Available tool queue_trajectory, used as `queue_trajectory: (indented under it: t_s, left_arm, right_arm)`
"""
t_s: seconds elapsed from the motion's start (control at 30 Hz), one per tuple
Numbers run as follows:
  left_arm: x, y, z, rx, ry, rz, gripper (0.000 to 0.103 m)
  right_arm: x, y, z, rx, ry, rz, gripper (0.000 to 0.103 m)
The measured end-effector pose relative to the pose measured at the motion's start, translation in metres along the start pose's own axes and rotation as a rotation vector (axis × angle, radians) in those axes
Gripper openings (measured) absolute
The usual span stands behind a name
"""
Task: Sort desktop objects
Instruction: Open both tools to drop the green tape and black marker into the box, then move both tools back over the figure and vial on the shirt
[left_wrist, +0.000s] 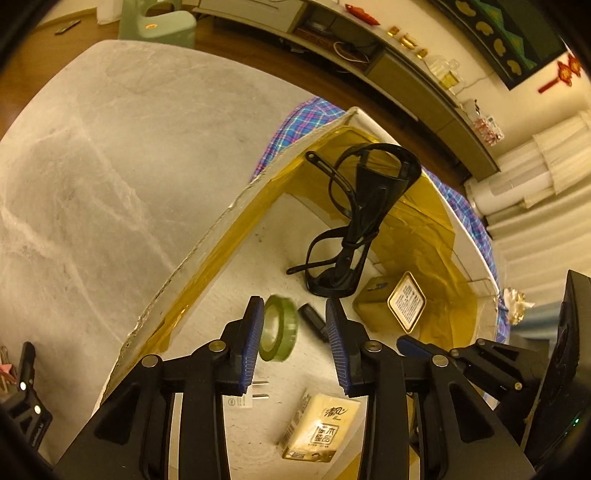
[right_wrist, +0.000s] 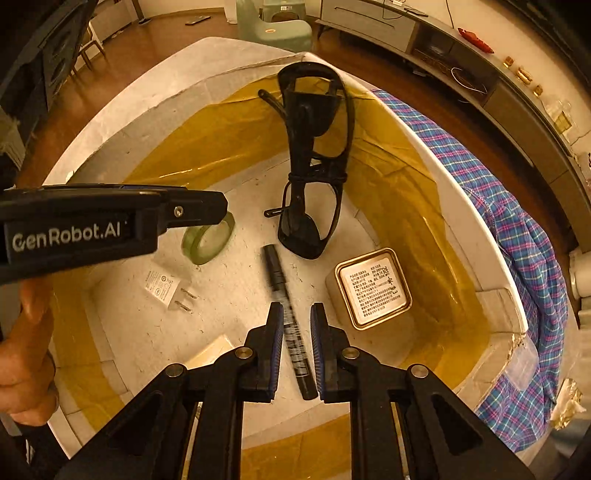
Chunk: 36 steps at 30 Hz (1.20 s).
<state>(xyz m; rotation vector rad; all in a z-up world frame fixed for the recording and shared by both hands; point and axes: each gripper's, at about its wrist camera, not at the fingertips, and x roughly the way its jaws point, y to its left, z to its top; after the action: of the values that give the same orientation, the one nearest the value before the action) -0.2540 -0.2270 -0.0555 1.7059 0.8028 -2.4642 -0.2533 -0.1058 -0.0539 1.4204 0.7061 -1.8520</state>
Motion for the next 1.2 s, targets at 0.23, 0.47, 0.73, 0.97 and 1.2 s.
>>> queue_trajectory:
  t_s: [0.23,0.47,0.73,0.97,1.2]
  left_arm:
    - [-0.007,-0.003,-0.005,0.012,-0.014,0.005,0.037]
    - [-0.03,-0.009,-0.017,0.032,-0.052,-0.017,0.037]
    - [-0.062,-0.028,-0.039,0.09,-0.122,-0.012,0.037]
    - [-0.093,-0.075,-0.075,0.247,-0.227,-0.034,0.037]
    - [-0.096,-0.133,-0.111,0.432,-0.204,-0.129,0.037]
  right_arm:
    - [-0.017,-0.004,-0.016,0.024,-0.032,0.028,0.017]
    - [-0.049,-0.005,-0.041,0.056,-0.132,0.051,0.025]
    - [-0.109,-0.009,-0.08,0.103,-0.379,0.106,0.032]
    - [-0.137,-0.026,-0.117,0.164,-0.617,0.151,0.034]
    - [-0.154,-0.092,-0.17,0.402,-0.74,0.094,0.034]
